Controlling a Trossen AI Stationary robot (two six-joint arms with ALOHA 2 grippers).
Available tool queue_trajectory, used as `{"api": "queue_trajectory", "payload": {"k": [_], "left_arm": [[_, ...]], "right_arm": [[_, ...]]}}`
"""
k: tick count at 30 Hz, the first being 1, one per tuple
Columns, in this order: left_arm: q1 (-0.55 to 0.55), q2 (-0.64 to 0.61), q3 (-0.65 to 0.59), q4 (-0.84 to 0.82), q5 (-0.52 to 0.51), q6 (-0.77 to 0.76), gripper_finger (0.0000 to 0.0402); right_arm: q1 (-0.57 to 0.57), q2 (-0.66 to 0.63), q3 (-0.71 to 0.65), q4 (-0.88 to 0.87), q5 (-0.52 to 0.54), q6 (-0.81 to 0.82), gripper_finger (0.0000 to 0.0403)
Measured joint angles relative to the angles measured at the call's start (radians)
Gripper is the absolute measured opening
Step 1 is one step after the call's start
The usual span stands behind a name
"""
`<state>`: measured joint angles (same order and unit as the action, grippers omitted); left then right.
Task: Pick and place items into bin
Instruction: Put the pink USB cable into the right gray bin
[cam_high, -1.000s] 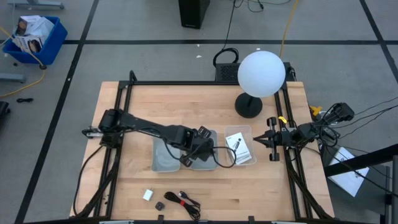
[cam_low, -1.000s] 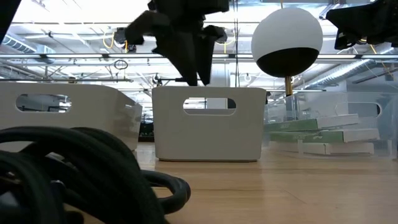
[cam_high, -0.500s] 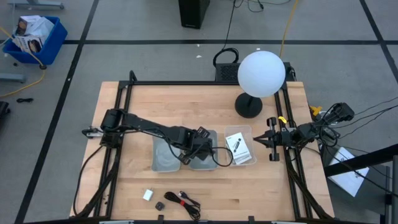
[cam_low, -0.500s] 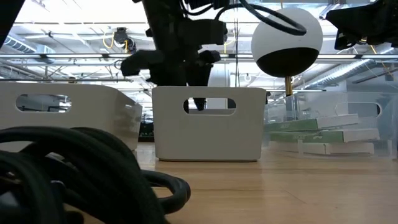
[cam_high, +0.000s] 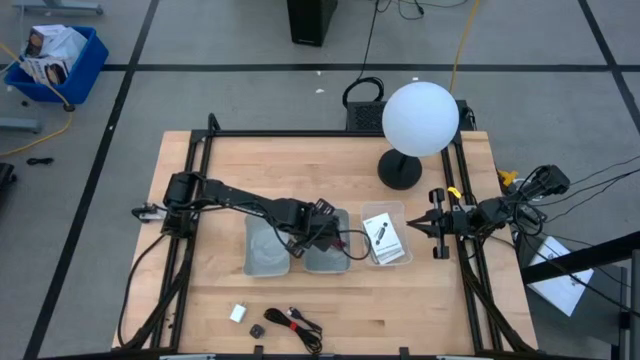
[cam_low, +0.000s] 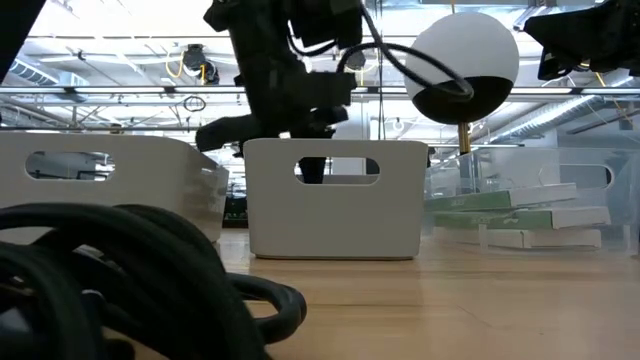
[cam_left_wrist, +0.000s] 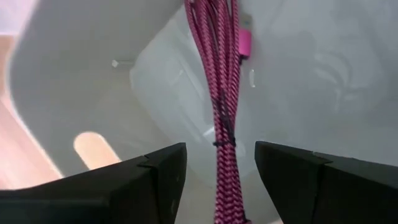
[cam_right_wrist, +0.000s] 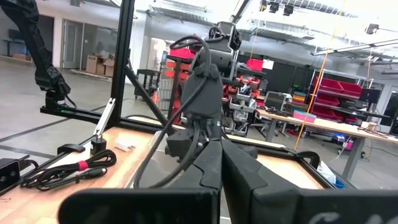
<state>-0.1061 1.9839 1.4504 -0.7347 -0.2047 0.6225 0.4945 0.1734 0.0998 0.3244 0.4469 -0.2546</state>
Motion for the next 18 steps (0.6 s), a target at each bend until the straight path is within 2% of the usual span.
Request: {"api": "queue_trajectory", "payload": {"k": [7, 10, 13, 18], "left_arm": [[0.001, 0.000, -0.012, 0.009, 0.002, 0.011, 0.0197], [0.001, 0.000, -0.012, 0.019, 0.003, 0.033, 0.0184], [0.001, 0.000, -0.012, 0.046, 0.004, 0.046, 0.0146], [-0.002, 0.000, -0.012, 0.051, 0.005, 0.048, 0.0054]], "right_arm": [[0.000, 0.000, 0.000, 0.000, 0.001, -0.019, 0.0000], [0.000, 0.000, 0.000, 0.000, 0.001, -0.019, 0.0000], [0.000, 0.000, 0.000, 0.000, 0.001, -0.019, 0.0000], [0.000, 0.000, 0.000, 0.000, 0.001, -0.019, 0.0000]]}}
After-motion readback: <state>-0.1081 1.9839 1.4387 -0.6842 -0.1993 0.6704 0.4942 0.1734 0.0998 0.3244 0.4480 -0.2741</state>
